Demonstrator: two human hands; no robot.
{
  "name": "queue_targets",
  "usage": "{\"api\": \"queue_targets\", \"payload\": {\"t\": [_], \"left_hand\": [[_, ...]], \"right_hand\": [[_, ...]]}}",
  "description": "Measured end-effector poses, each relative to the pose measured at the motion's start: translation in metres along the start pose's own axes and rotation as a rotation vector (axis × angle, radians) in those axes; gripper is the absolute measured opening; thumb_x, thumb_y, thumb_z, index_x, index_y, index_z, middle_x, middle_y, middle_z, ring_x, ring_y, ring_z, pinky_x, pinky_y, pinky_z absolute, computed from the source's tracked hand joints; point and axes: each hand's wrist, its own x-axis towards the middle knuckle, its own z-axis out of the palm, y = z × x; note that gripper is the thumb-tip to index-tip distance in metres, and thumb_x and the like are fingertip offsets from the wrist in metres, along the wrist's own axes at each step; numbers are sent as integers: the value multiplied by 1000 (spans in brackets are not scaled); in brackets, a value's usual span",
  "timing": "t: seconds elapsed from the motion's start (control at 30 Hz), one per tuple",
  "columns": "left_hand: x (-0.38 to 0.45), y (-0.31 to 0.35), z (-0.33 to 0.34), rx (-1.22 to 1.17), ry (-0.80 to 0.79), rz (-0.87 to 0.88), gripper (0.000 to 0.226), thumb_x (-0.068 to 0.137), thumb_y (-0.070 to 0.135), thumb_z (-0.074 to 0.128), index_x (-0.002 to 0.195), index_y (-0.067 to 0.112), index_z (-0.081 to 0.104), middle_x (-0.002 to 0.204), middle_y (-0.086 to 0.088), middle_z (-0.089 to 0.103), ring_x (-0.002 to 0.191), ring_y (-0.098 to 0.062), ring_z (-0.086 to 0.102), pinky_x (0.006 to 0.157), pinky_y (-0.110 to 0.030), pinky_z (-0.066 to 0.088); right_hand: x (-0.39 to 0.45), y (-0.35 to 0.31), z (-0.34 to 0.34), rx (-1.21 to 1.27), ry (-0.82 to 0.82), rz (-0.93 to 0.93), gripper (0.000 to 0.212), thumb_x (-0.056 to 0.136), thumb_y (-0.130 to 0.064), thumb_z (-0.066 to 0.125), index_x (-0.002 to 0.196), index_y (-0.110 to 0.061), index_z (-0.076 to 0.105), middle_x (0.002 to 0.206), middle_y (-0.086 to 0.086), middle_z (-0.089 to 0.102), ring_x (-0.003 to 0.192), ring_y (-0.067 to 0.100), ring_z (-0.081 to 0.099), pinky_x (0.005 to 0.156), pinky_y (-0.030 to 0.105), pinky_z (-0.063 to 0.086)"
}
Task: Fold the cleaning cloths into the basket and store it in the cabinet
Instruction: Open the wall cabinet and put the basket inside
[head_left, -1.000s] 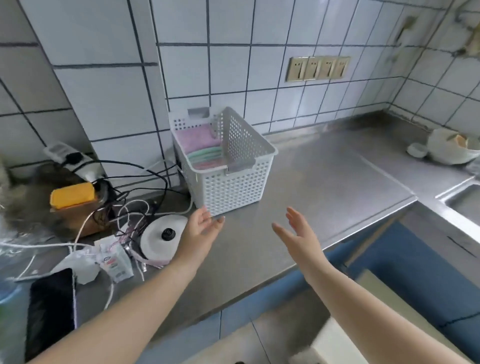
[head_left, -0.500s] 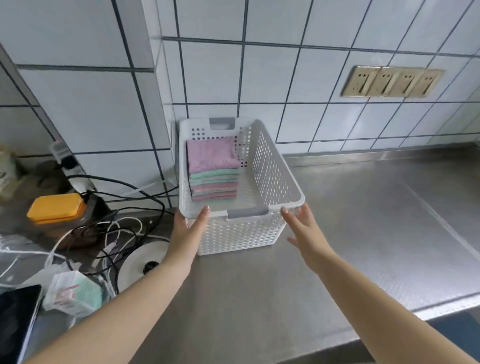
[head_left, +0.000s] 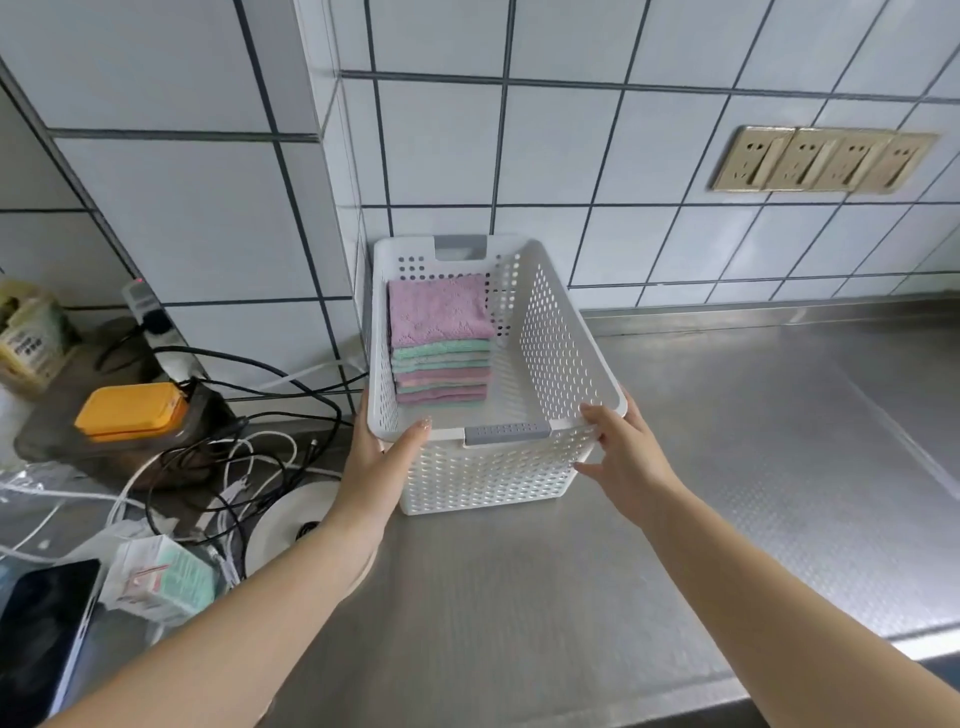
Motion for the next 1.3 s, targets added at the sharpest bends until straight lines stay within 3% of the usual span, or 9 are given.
{"api": "queue_targets", "payload": {"t": [0.17,0.37,0.47,0.67,0.8,0.93,1.03,1.2,1.3], "left_hand": [[-15,4,-5,1,-72,20,55,86,17,60,136,34,43,127,16,59,121,-2,53,108,-34,35],[-43,7,-8,8,-159,24,56,80,26,63,131,39,45,126,21,59,121,1,51,110,-35,34],[-61,10,-11,17,-250,22,55,78,33,65,126,50,44,127,25,56,122,5,48,109,-33,33],[-91,12,-27,-25,-449,22,54,80,27,63,125,48,44,122,29,57,118,8,50,108,-30,34],[-114,15,-50,-35,-640,16,68,76,36,66,138,40,38,132,23,53,125,4,45,111,-33,31],[-140,12,-72,5,-789,-21,81,70,48,69,141,39,34,141,18,45,133,-3,39,114,-42,28],[-164,14,-83,11,-913,-29,76,73,45,68,141,38,35,140,17,47,132,-5,41,112,-44,31],[-215,12,-98,11,-1075,-73,79,70,46,70,141,36,37,139,14,49,130,-7,44,111,-44,33],[-251,14,-105,-13,-1199,-119,72,69,45,70,135,41,41,133,22,52,125,2,47,108,-37,35]], "right_hand": [[-23,5,-5,48,-4,-37,41,90,-7,49,115,-39,56,83,-16,67,92,11,58,102,58,36],[-73,17,-18,54,79,-89,44,90,-9,52,123,-38,54,87,-14,64,92,11,57,100,60,36],[-112,28,-23,79,179,-119,43,90,-9,52,122,-37,54,87,-14,63,93,10,56,100,60,37],[-190,58,-14,145,354,-184,54,79,-16,62,128,-35,52,90,-11,62,98,15,54,101,60,36],[-256,84,12,177,518,-249,36,88,-12,57,107,-42,62,94,-9,66,99,19,56,101,58,35],[-324,118,42,236,648,-292,42,91,-8,50,122,-37,54,102,-9,66,104,20,57,99,58,38],[-370,143,59,284,747,-319,44,89,-9,52,126,-32,52,108,-3,63,102,20,55,95,54,40],[-447,184,87,336,927,-356,48,70,-19,58,114,-38,59,101,-6,67,96,19,57,87,48,42],[-489,208,95,357,1015,-367,54,70,-18,57,121,-35,55,103,-2,66,91,19,60,79,45,43]]}}
